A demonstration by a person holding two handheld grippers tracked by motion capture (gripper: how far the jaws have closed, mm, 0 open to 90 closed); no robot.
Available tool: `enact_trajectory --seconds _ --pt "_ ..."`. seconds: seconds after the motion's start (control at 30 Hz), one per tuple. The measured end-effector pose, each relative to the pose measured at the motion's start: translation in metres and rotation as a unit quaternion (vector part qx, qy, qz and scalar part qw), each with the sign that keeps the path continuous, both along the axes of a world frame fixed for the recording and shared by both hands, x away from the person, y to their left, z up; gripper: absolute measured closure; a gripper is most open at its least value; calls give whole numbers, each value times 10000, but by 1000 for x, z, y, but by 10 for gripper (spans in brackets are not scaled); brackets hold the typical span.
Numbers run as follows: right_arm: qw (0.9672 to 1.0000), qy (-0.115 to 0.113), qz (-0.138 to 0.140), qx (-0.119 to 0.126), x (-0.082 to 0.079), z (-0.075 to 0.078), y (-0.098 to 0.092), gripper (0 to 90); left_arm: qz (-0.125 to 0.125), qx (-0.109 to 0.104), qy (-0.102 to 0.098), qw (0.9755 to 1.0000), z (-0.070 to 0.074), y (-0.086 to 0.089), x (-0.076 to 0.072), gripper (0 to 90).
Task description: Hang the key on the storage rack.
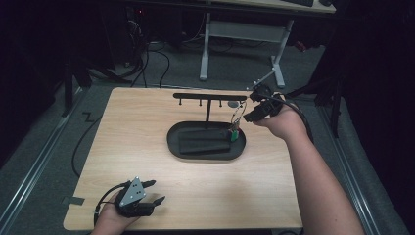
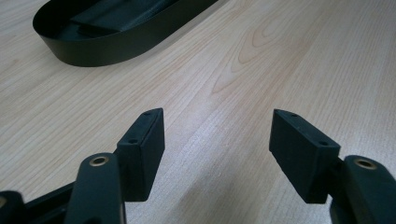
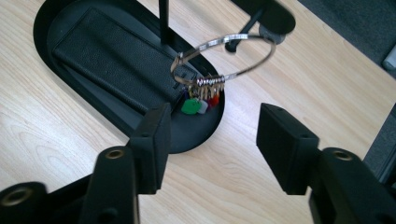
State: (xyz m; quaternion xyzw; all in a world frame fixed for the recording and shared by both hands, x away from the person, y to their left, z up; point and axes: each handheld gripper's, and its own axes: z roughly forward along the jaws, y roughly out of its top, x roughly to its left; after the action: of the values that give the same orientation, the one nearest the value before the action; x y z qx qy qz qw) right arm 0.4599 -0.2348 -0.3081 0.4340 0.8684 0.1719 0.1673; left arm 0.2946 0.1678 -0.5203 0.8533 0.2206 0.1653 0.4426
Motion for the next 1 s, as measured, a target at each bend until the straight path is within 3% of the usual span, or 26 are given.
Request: enact_trajectory --seconds 0.2,0.33,0.53,0.7,0.87,1.0 --pt "9996 -98 -109 238 -19 -20 -10 334 4 18 3 10000 0 0 -1 365" --pt "9983 -83 -189 540 -31 -39 -19 297 34 0 -4 10000 -1 1 0 365" --pt "9972 -188 -254 672 -50 -72 -28 272 41 12 10 10000 -1 2 0 365" --pt "9959 -438 -268 739 -70 -101 -31 245 19 50 25 10000 -2 0 0 365" --pt "9917 -752 -381 971 -93 -128 -34 244 8 75 28 10000 -2 -1 0 364" --pt "9849 -1057 -450 1293 -112 -147 -38 232 4 97 37 9999 -2 -2 0 364"
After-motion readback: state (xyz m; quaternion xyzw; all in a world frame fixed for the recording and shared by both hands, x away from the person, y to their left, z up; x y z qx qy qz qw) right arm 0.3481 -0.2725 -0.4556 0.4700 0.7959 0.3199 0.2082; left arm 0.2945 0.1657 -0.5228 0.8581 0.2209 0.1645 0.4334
